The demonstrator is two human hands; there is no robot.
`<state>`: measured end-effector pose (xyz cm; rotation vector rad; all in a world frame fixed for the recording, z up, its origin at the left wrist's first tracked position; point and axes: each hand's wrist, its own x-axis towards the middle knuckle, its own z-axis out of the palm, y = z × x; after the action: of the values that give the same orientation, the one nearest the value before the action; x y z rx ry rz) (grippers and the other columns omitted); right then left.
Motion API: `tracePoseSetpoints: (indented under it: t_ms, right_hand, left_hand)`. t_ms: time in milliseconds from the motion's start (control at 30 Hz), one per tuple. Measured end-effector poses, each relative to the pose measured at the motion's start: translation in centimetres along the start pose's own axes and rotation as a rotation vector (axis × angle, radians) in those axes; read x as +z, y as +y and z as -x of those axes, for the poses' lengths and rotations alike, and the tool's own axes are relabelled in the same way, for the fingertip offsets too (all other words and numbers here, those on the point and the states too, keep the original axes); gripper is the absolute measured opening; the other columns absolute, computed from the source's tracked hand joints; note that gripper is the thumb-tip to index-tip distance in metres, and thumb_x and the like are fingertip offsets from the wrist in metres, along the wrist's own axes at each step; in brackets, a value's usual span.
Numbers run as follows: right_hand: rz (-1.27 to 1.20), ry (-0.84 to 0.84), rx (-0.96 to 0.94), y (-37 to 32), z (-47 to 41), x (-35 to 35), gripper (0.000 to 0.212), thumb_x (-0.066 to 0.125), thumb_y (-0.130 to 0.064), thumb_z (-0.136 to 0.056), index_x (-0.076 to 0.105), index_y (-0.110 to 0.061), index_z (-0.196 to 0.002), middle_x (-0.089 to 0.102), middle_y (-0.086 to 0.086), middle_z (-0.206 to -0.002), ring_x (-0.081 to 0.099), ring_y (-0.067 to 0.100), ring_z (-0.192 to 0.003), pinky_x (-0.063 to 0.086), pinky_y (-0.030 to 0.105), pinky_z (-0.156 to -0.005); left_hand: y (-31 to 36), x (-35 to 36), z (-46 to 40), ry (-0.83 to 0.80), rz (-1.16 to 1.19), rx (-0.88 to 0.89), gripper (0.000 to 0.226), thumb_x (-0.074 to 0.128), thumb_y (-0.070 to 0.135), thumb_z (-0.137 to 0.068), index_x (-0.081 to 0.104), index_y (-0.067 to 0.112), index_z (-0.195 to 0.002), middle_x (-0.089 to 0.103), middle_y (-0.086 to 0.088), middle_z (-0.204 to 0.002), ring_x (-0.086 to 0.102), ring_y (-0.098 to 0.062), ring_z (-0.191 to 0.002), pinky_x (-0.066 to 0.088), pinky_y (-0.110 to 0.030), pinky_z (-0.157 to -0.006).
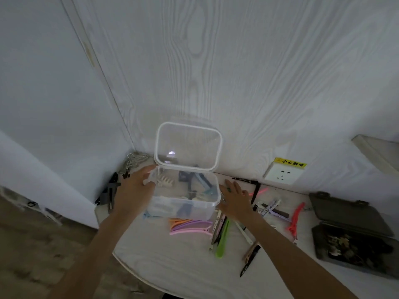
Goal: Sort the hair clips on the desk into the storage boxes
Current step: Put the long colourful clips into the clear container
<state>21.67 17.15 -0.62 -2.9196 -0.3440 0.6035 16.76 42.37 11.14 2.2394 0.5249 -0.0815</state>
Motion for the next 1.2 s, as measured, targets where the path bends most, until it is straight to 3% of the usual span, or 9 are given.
tracePoseSetpoints:
  t_ms: [133, 233, 367, 467, 600, 800, 900, 1067, 1200]
  right_hand:
    - [-0.049, 0.054, -0.124, 1.3, 3.3, 0.7, 0.094, 0.01, -0.071, -0.067, 0.033, -0.019, -0.142, 0.029, 0.006, -0.15, 0.028, 0.027, -0.138, 0.032, 0.043, -0.104]
    - [-0.035, 0.007, -0.198, 2.4, 5.8, 1.6, 0.08, 0.013, -0.07, -0.08, 0.041, -0.021, -0.137, 0.036, 0.006, -0.146, 0.033, 0.024, -0.136, 0.038, 0.04, -0.101]
    - [-0.096, 0.042, -0.1, 3.6, 5.0, -1.3, 0.057, 0.017, -0.039, -0.093, 0.043, -0.009, -0.134, 0.045, 0.012, -0.138, 0.039, 0.026, -0.128, 0.035, 0.035, -0.104]
    - [-0.104, 0.193, 0.047, 5.3, 2.6, -2.8, 0.061, 0.021, -0.032, -0.087, 0.029, -0.009, -0.142, 0.036, 0.008, -0.146, 0.031, 0.024, -0.135, 0.031, 0.035, -0.108]
    - [-0.051, 0.1, 0.073, 5.9, 2.6, -1.7, 0.062, 0.027, -0.038, -0.092, 0.014, -0.013, -0.147, 0.019, 0.007, -0.154, 0.014, 0.023, -0.143, 0.022, 0.041, -0.114]
    - [-0.086, 0.029, -0.048, 7.5, 6.9, 0.5, 0.065, 0.014, -0.037, -0.084, 0.055, -0.002, -0.121, 0.053, 0.02, -0.121, 0.046, 0.036, -0.115, 0.045, 0.048, -0.092]
    - [-0.105, 0.037, -0.083, 8.4, 9.5, 0.9, 0.041, 0.034, -0.016, -0.092, 0.047, -0.012, -0.131, 0.045, 0.01, -0.133, 0.038, 0.029, -0.124, 0.037, 0.036, -0.103]
    - [-0.174, -0.008, -0.014, 8.8, 11.3, 0.7, 0.072, 0.048, -0.009, -0.087, 0.01, -0.012, -0.148, 0.007, 0.002, -0.155, 0.011, 0.022, -0.144, 0.017, 0.029, -0.115]
    - [-0.192, -0.003, 0.008, 8.8, 11.1, 0.7, 0.047, 0.05, -0.01, -0.086, 0.045, -0.011, -0.133, 0.041, 0.009, -0.138, 0.034, 0.025, -0.131, 0.028, 0.028, -0.108]
  left_hand:
    - [1.1, 2.9, 1.0, 0.053, 0.075, 0.041, 0.05, 0.048, 0.01, -0.086, 0.051, 0.034, -0.129, 0.057, 0.003, -0.131, 0.055, -0.022, -0.117, 0.042, -0.03, -0.093]
    - [1.9, 5.5, 1.8, 0.113, 0.09, 0.084, 0.043, 0.048, 0.017, -0.09, 0.051, 0.037, -0.128, 0.059, 0.005, -0.13, 0.056, -0.021, -0.115, 0.04, -0.031, -0.089]
    - [3.3, 7.6, 2.2, 0.167, 0.157, 0.098, 0.044, 0.047, 0.01, -0.09, 0.051, 0.025, -0.131, 0.059, 0.0, -0.127, 0.056, -0.02, -0.112, 0.036, -0.026, -0.08]
    - [4.2, 8.9, 2.0, 0.196, 0.18, 0.108, 0.043, 0.047, 0.009, -0.09, 0.051, 0.021, -0.132, 0.06, -0.001, -0.124, 0.056, -0.023, -0.11, 0.033, -0.025, -0.081]
    - [4.3, 10.5, 1.4, 0.172, 0.219, 0.142, 0.04, 0.047, 0.011, -0.092, 0.051, 0.022, -0.13, 0.058, 0.0, -0.125, 0.055, -0.023, -0.111, 0.041, -0.035, -0.091]
    - [4.8, 12.8, 0.7, 0.012, 0.198, 0.146, 0.043, 0.044, 0.013, -0.093, 0.046, 0.031, -0.132, 0.052, 0.003, -0.136, 0.052, -0.019, -0.12, 0.037, -0.032, -0.096]
    - [5.1, 14.3, 0.6, 0.009, 0.165, 0.132, 0.043, 0.043, 0.013, -0.094, 0.046, 0.032, -0.132, 0.053, 0.004, -0.134, 0.054, -0.019, -0.113, 0.037, -0.03, -0.088]
    - [4.3, 16.6, 0.3, 0.011, 0.16, 0.076, 0.043, 0.04, 0.01, -0.094, 0.045, 0.026, -0.134, 0.053, -0.005, -0.134, 0.054, -0.024, -0.116, 0.041, -0.034, -0.088]
    - [3.4, 17.3, -0.2, -0.015, 0.129, 0.098, 0.044, 0.042, 0.009, -0.093, 0.045, 0.026, -0.134, 0.052, -0.005, -0.135, 0.054, -0.025, -0.116, 0.044, -0.034, -0.086]
